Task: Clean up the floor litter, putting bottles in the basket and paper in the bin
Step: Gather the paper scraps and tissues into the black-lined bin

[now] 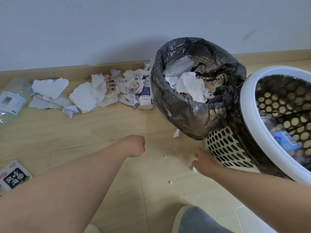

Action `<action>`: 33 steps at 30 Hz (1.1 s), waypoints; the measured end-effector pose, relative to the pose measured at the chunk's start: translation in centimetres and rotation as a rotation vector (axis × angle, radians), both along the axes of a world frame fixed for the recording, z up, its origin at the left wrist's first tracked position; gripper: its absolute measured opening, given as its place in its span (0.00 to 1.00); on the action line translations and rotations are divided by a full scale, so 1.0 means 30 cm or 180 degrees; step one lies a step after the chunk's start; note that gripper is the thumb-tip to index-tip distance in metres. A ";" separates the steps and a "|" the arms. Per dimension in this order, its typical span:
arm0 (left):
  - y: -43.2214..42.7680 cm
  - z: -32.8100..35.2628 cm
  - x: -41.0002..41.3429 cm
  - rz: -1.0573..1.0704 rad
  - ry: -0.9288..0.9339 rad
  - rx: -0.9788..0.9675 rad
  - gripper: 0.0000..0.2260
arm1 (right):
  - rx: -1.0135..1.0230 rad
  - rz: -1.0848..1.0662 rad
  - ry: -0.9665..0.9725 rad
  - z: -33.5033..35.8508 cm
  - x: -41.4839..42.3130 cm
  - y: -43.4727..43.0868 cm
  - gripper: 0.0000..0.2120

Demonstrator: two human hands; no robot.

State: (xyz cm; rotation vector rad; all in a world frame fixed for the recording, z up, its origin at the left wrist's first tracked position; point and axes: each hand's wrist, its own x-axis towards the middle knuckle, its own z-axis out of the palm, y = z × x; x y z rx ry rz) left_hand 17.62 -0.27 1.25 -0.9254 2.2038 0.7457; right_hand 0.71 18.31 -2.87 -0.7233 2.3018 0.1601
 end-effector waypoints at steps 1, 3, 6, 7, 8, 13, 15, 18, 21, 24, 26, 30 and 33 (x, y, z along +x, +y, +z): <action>0.009 -0.001 -0.007 -0.0077 -0.0025 -0.0022 0.16 | 0.0118 -0.0032 -0.0091 -0.002 -0.010 0.020 0.17; 0.034 -0.007 -0.023 -0.0213 -0.0049 -0.0056 0.16 | 0.0315 0.0015 -0.0181 -0.003 -0.018 0.047 0.21; 0.075 -0.023 -0.047 -0.0365 -0.0084 -0.0099 0.16 | 0.0246 0.0143 -0.0119 -0.008 -0.010 0.058 0.22; 0.095 -0.030 -0.059 -0.0425 -0.0096 -0.0089 0.16 | 0.0169 0.0135 -0.0087 -0.011 -0.010 0.066 0.22; 0.117 -0.038 -0.072 -0.0492 -0.0107 -0.0069 0.16 | 0.0112 0.0086 -0.0100 -0.014 -0.009 0.075 0.22; 0.218 -0.064 -0.113 -0.0703 -0.0123 0.0099 0.16 | -0.0120 -0.0180 -0.0297 -0.014 0.008 0.128 0.29; 0.241 -0.066 -0.129 -0.0747 -0.0096 0.0164 0.16 | -0.0216 -0.0284 -0.0234 -0.020 0.023 0.139 0.28; 0.251 -0.066 -0.137 -0.0635 -0.0052 0.0155 0.15 | -0.0423 -0.0493 -0.0207 -0.032 0.042 0.134 0.20; 0.251 -0.077 -0.124 -0.0454 -0.0025 0.0138 0.14 | -0.0595 -0.0481 -0.0193 -0.045 0.040 0.117 0.13; 0.258 -0.095 -0.103 -0.0386 -0.0026 0.0117 0.13 | -0.0718 -0.0362 -0.0257 -0.058 0.047 0.105 0.06; 0.264 -0.106 -0.093 -0.0352 -0.0049 0.0128 0.12 | -0.0737 -0.0297 -0.0291 -0.064 0.056 0.102 0.05; 0.263 -0.116 -0.092 -0.0041 0.0040 0.0247 0.12 | -0.0614 -0.0309 -0.0415 -0.062 0.066 0.097 0.05; 0.245 -0.103 -0.099 0.0364 0.0160 0.0426 0.15 | -0.0522 -0.0454 -0.0567 -0.060 0.073 0.074 0.06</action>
